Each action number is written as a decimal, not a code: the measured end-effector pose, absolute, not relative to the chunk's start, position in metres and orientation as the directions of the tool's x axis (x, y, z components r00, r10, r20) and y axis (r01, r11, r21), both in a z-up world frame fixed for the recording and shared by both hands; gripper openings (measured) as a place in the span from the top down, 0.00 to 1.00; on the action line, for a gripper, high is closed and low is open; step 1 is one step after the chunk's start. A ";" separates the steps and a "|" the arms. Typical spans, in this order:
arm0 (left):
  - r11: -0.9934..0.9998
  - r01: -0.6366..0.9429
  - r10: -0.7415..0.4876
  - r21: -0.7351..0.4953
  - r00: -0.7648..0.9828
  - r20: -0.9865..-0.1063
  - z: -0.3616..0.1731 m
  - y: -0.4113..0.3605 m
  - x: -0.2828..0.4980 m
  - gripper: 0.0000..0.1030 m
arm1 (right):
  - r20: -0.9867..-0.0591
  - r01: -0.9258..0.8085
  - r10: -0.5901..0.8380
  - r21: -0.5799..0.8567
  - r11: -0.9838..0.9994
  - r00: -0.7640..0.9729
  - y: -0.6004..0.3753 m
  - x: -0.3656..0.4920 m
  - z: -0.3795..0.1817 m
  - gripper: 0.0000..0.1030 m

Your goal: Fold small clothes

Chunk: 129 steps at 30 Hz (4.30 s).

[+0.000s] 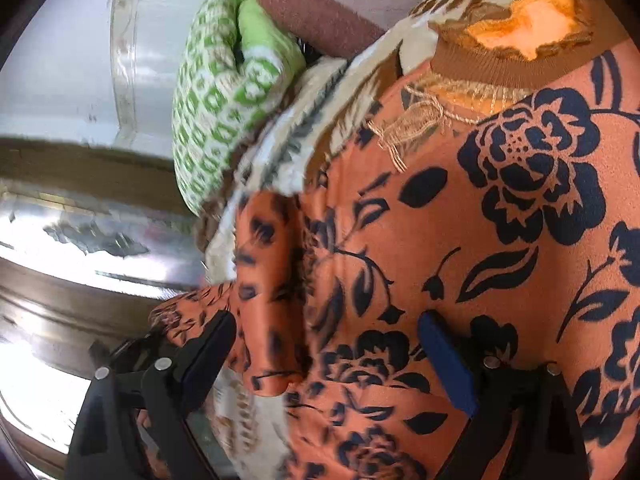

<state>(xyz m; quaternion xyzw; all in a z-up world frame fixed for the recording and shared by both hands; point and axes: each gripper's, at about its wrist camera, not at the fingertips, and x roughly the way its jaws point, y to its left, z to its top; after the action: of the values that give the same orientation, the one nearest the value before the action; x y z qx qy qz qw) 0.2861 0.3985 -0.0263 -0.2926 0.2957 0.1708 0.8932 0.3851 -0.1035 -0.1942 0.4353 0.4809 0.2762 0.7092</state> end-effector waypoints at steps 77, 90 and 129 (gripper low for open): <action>0.979 -0.162 0.014 -0.123 0.657 -0.754 -0.115 0.170 0.215 0.27 | -0.503 0.335 0.629 0.864 0.375 0.592 -0.349 0.307 -0.213 0.06; 0.997 -0.053 -0.018 -0.064 0.614 -0.789 -0.130 0.130 0.256 0.27 | -0.708 0.366 0.459 0.686 0.629 0.536 -0.334 0.342 -0.190 0.92; 0.988 -0.107 -0.015 -0.107 0.629 -0.777 -0.090 0.129 0.266 0.41 | -0.633 0.185 0.474 0.698 0.692 0.612 -0.387 0.307 -0.136 0.54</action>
<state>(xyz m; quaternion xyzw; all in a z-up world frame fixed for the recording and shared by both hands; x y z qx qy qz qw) 0.2664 0.1288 -0.0898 -0.0716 0.4297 0.0256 0.8998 0.3074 -0.3869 -0.1362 0.3823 0.4313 0.0890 0.8124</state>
